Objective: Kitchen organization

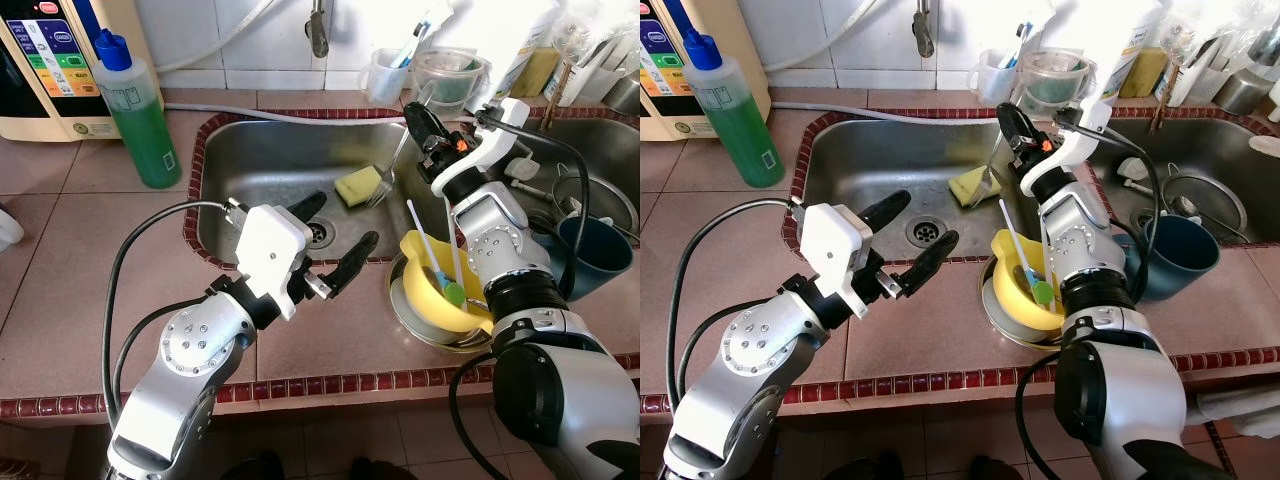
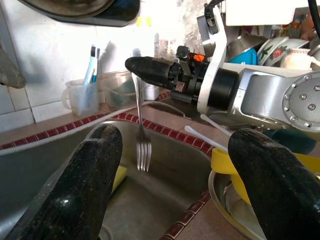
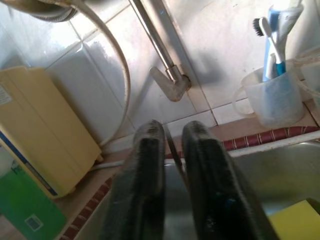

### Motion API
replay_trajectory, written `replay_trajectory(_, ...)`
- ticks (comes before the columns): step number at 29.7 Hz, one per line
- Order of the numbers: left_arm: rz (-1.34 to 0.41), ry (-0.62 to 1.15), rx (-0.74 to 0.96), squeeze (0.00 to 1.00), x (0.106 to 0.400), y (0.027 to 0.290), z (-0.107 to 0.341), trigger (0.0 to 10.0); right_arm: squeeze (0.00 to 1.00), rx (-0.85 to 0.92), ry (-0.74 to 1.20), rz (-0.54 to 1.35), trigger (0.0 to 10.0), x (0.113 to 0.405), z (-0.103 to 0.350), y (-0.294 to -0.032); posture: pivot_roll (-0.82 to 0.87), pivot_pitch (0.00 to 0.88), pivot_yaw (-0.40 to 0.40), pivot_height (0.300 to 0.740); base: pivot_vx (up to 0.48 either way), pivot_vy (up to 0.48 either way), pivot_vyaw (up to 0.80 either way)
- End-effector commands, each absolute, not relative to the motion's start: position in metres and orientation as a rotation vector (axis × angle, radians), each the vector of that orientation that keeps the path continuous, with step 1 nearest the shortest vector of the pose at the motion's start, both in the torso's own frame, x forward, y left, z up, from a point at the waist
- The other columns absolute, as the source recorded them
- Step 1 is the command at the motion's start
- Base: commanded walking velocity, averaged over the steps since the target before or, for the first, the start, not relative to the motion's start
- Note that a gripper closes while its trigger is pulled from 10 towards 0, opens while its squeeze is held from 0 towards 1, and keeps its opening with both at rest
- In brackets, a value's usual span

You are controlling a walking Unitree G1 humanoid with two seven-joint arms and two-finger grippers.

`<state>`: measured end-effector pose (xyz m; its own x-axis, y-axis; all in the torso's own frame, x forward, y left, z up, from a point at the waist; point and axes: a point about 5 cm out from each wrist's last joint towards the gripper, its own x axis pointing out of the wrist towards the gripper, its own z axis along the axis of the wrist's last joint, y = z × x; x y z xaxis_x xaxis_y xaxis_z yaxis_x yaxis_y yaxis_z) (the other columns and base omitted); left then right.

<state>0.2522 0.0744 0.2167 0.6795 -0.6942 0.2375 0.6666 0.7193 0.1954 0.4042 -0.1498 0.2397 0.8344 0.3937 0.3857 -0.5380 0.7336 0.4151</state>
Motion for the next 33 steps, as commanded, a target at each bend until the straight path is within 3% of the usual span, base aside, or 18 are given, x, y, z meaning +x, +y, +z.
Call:
replay_trajectory(1, -0.791, -0.317, 0.101, 0.0, 0.248, 0.072, 0.219, 10.0, 1.0, 0.557, -0.295, 0.517, 10.0, 0.405, 0.243, -0.153, -0.15, 0.211, -0.052, 0.74, 0.0, 0.0, 0.0)
replay_trajectory(11, -0.788, -0.318, 0.103, 0.0, 0.249, 0.072, 0.22, 10.0, 1.0, 0.551, -0.304, 0.514, 10.0, 0.406, 0.246, -0.152, -0.15, 0.211, -0.054, 0.74, 0.0, 0.0, 0.0)
replay_trajectory(12, -0.787, -0.32, 0.104, 0.0, 0.249, 0.072, 0.22, 10.0, 0.77, 0.549, -0.308, 0.513, 10.0, 0.406, 0.247, -0.152, -0.15, 0.211, -0.054, 0.74, 0.0, 0.0, 0.0)
replay_trajectory(14, -0.785, -0.322, 0.106, 0.0, 0.25, 0.073, 0.22, 10.0, 0.77, 0.549, -0.312, 0.513, 10.0, 0.406, 0.248, -0.152, -0.15, 0.211, -0.054, 0.74, 0.0, 0.0, 0.0)
replay_trajectory(15, -0.784, -0.322, 0.105, 0.0, 0.25, 0.073, 0.221, 10.0, 0.11, 0.542, -0.32, 0.512, 10.0, 0.406, 0.25, -0.152, -0.15, 0.211, -0.054, 0.74, 0.0, 0.0, 0.0)
replay_trajectory(16, -0.775, -0.325, 0.106, 0.0, 0.252, 0.074, 0.221, 10.0, 0.0, 0.524, -0.334, 0.508, 10.0, 0.406, 0.253, -0.152, -0.15, 0.201, -0.055, 0.74, 0.0, 0.0, 0.0)
replay_trajectory(33, -0.529, -0.331, 0.032, 0.0, 0.292, 0.105, 0.229, 10.0, 0.0, 0.201, -0.542, 0.361, 10.0, 0.395, 0.286, -0.145, -0.14, 0.105, -0.067, 0.74, 0.0, 0.0, 0.0)
